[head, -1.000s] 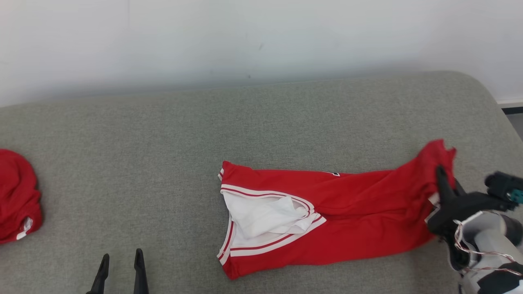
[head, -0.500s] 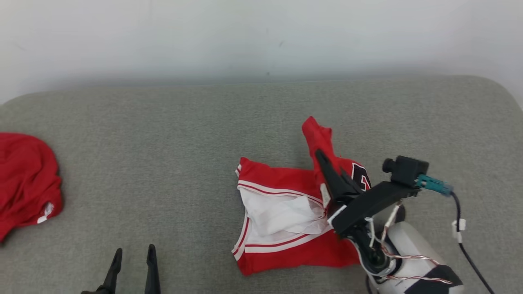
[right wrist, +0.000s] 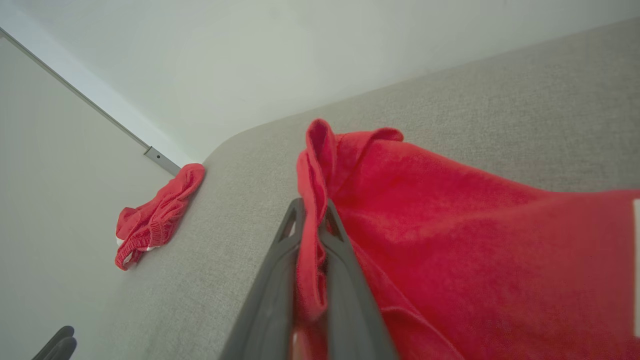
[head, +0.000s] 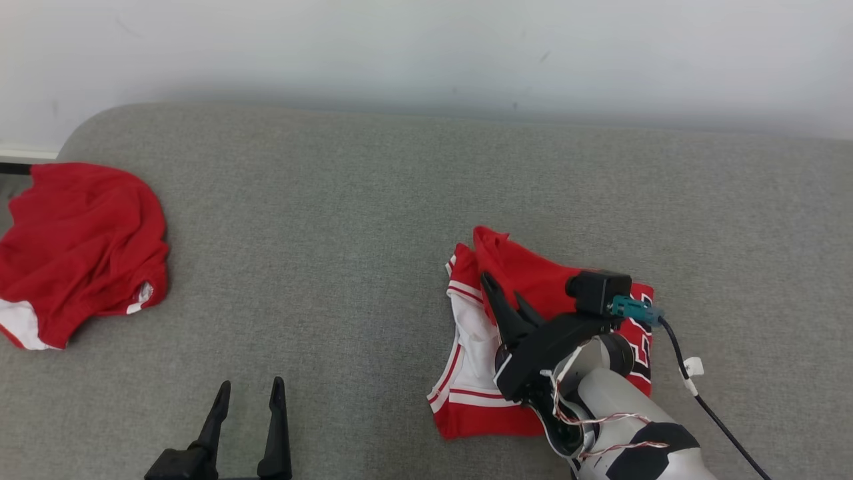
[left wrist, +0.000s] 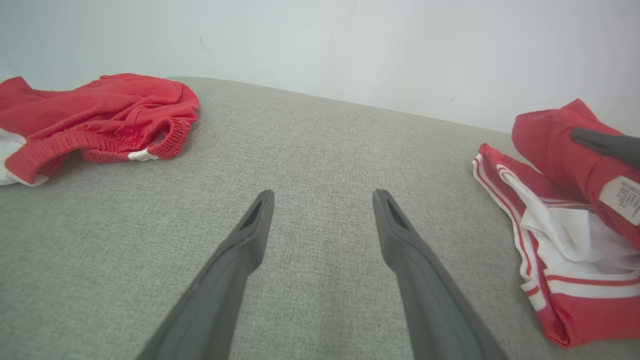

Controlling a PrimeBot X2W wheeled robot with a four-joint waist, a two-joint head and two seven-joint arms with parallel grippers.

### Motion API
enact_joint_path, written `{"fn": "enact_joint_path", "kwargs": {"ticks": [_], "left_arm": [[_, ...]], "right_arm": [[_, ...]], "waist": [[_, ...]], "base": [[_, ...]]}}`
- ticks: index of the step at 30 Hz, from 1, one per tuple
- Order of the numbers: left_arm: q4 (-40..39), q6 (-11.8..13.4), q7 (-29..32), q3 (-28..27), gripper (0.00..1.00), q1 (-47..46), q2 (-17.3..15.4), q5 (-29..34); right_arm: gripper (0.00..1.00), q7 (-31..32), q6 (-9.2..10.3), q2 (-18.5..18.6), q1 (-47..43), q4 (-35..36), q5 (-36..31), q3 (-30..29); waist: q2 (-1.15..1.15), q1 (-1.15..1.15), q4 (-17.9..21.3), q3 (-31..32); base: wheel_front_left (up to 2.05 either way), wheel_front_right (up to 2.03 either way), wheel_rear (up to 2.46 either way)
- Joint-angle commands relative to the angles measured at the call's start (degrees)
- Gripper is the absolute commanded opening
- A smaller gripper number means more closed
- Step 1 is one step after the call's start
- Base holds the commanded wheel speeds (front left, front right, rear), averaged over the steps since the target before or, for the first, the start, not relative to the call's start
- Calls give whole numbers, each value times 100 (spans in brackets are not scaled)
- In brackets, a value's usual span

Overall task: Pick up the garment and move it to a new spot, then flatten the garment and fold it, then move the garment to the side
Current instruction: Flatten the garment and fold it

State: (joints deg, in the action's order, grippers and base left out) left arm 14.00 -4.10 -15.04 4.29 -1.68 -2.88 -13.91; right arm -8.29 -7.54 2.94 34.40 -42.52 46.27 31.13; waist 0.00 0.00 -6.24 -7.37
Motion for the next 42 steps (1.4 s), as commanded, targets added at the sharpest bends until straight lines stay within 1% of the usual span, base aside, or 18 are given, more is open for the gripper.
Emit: {"fn": "enact_joint_path", "kwargs": {"ticks": [1,6,7,8,9,12,15,18,20,24,29,35,36,39,42], "left_arm": [[12,12,-18,29,100,-106,0,-32],[48,45,-18,36,100,-85,-1,-77],[54,48,-18,16,100,-73,-2,-80],[63,48,-18,18,100,-67,0,-81],[72,45,-18,4,100,-63,-1,-84],[90,44,-18,-22,100,-61,-2,-75],[81,25,-18,-79,100,-2,-1,-55],[63,19,-18,-148,100,85,-2,-22],[36,12,-18,-201,100,109,-1,6],[-28,-17,-18,-302,100,232,-3,53],[-136,-34,-18,-402,100,365,-2,112],[-248,-54,-18,-508,100,423,-1,204],[-248,-54,-18,-508,100,423,-1,204],[-334,-43,-18,-525,100,516,-2,261],[-449,-19,-18,-550,100,566,-1,311]], "right_arm": [[0,-46,12,0,72,-101,28,75],[0,-251,12,-3,86,-416,357,528],[18,-288,12,-6,114,-377,441,635],[75,-335,12,-9,150,-356,520,711],[100,-375,12,-9,188,-340,596,782],[100,-508,12,-8,269,-203,703,962],[100,-626,12,11,320,-63,638,949],[100,-687,12,243,276,202,485,743],[100,-690,12,425,156,499,293,404],[100,-685,12,725,-337,1203,-314,-491],[100,-686,12,945,-1239,2018,-1165,-1597],[100,-687,12,749,-2310,2734,-1757,-2799],[100,-687,12,749,-2310,2734,-1757,-2799],[100,-687,12,598,-2742,3032,-2042,-3175],[100,-686,12,438,-3115,3285,-2308,-3396]], "waist": [[0,0,-84,-59],[0,0,-58,-42],[0,0,-27,-36],[0,0,-4,-30],[0,0,24,-19],[0,0,104,24],[0,0,178,92],[0,0,248,180],[0,0,296,226],[0,0,382,311],[0,0,470,379],[0,0,572,445],[0,0,572,445],[0,0,637,480],[0,0,705,526]], "base": [[0,0,0],[0,0,0],[0,0,0],[0,0,0],[0,0,0],[0,0,0],[0,0,0],[0,0,0],[0,0,0],[0,0,0],[0,0,0],[0,0,0],[0,0,0],[0,0,0],[0,0,0]]}}
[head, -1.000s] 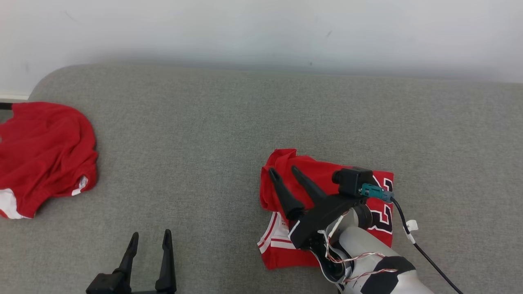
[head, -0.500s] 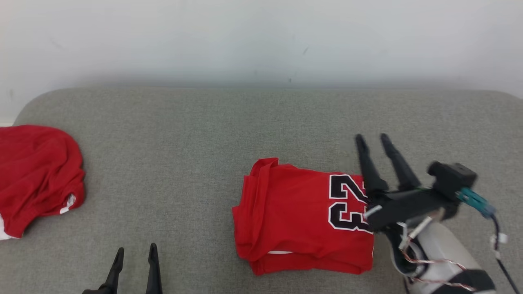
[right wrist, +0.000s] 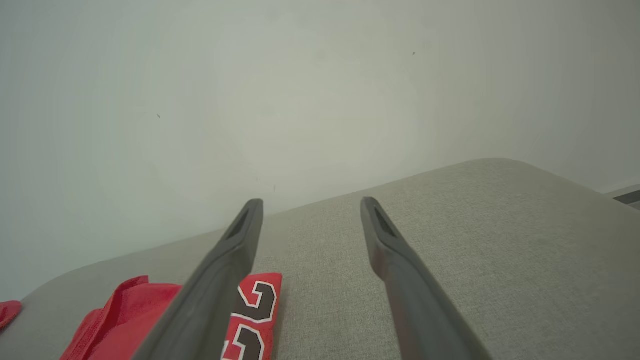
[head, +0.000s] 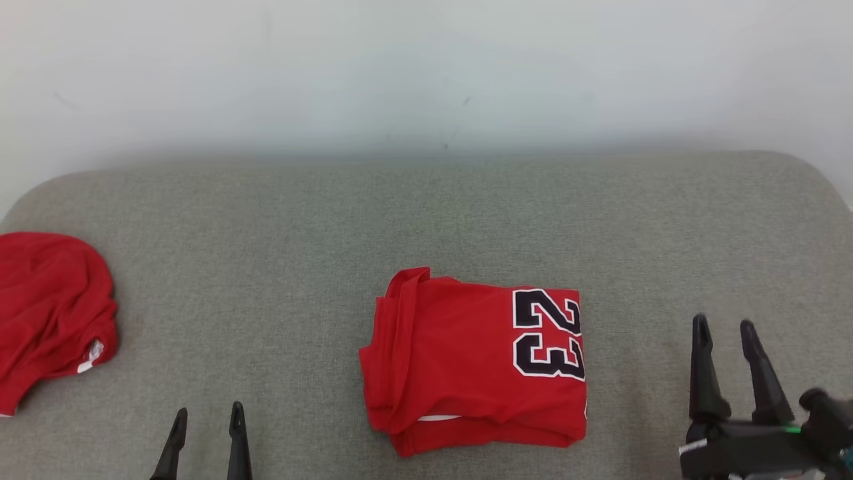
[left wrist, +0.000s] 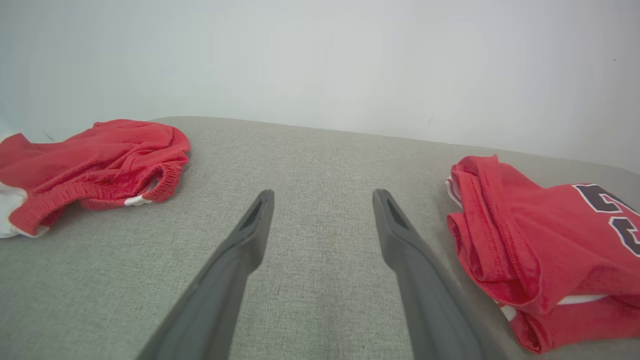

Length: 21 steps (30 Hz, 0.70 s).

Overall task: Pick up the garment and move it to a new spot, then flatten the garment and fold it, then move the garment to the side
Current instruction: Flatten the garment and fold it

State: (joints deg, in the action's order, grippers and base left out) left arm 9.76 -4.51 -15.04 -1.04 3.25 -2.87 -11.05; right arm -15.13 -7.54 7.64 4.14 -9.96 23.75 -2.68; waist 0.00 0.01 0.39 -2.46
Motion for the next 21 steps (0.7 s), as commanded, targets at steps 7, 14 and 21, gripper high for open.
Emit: {"fn": "enact_joint_path", "kwargs": {"ticks": [7,14,21], "left_arm": [[-242,36,-18,3,100,182,-3,328],[-338,144,-18,-52,100,282,-2,591],[-454,192,-18,-157,100,364,-2,721]], "right_arm": [[100,-2,12,-259,-729,531,-698,32],[100,-3,12,-390,-1051,580,-1155,222],[100,-3,12,-442,-1151,602,-1331,283]], "waist": [[0,-1,142,134],[0,-1,155,193],[0,-1,127,241]], "base": [[0,0,0],[0,0,0],[0,0,0]]}}
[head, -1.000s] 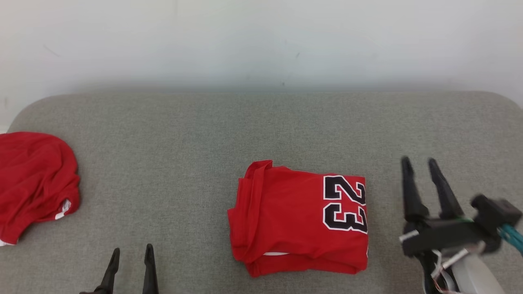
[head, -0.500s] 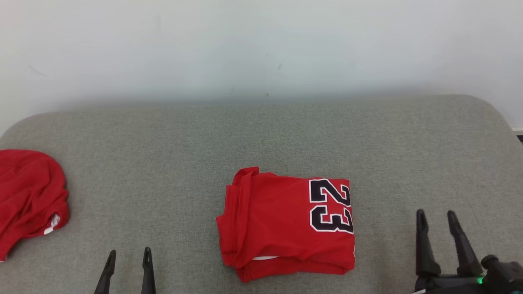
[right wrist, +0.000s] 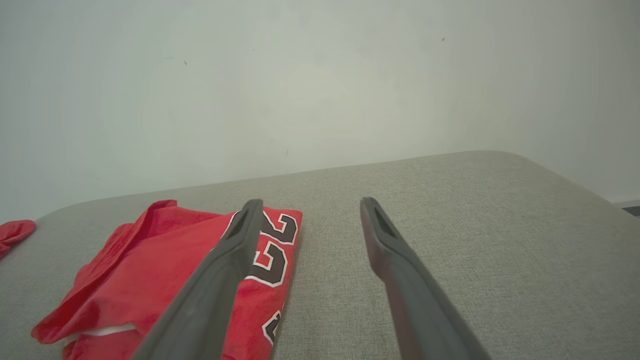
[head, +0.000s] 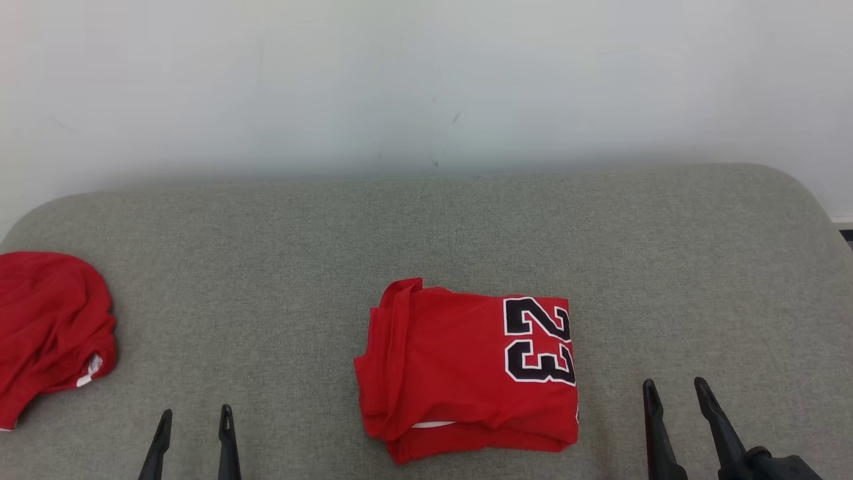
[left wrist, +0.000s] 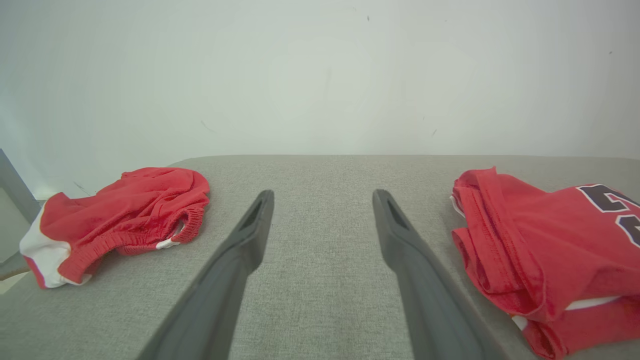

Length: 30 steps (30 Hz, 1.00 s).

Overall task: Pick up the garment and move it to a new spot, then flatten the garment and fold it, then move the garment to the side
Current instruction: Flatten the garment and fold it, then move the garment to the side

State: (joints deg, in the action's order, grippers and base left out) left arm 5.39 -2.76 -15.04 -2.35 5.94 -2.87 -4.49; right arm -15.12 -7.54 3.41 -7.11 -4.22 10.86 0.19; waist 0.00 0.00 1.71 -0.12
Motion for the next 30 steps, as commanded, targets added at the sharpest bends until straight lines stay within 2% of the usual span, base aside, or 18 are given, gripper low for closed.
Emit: {"fn": "enact_joint_path", "kwargs": {"ticks": [1,30], "left_arm": [[-26,19,-18,-40,100,112,-2,67],[34,50,-18,-125,100,99,-2,58]], "right_arm": [[100,-4,13,-22,-36,25,-61,0],[100,-5,12,-57,53,-175,-213,75]], "waist": [[0,0,-7,11],[0,0,-47,-26]], "base": [[0,0,0],[0,0,0]]}}
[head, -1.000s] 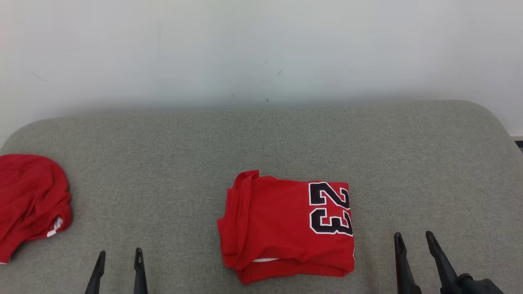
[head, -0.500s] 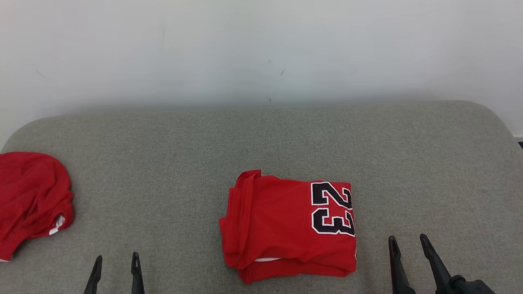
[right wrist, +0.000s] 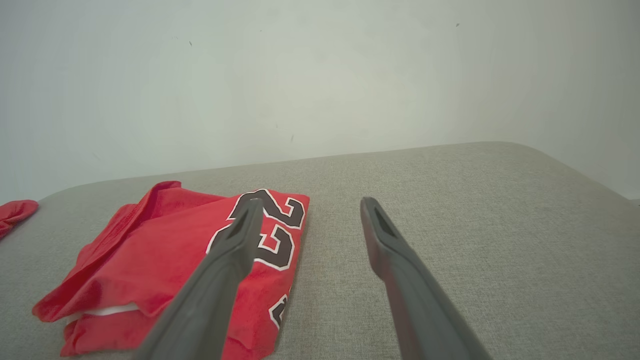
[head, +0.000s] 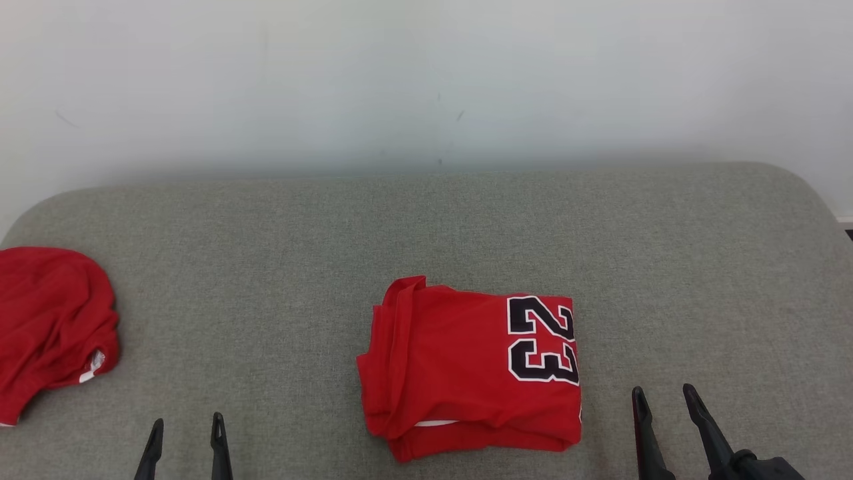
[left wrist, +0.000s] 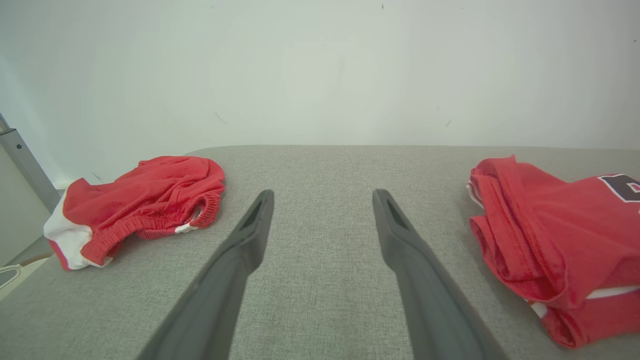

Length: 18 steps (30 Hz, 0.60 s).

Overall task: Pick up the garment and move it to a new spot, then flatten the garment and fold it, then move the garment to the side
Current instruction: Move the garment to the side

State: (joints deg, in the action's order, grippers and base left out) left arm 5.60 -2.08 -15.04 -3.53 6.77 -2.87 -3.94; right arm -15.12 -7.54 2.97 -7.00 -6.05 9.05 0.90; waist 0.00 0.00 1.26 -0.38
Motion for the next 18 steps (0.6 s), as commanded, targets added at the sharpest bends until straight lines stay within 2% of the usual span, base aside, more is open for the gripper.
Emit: {"fn": "enact_joint_path", "kwargs": {"ticks": [1,9,18], "left_arm": [[14,-18,-18,-10,100,16,-2,3],[24,-20,-18,-25,100,-20,-2,-45],[30,-25,-18,67,100,-118,-3,-10]], "right_arm": [[100,-4,12,-14,53,0,-31,1],[100,-5,13,-13,420,-449,-7,13],[100,-4,12,45,1727,-2093,-72,37]], "waist": [[0,0,-4,2],[0,0,-47,-12],[0,0,-187,-135]], "base": [[0,0,0],[0,0,0],[0,0,0]]}}
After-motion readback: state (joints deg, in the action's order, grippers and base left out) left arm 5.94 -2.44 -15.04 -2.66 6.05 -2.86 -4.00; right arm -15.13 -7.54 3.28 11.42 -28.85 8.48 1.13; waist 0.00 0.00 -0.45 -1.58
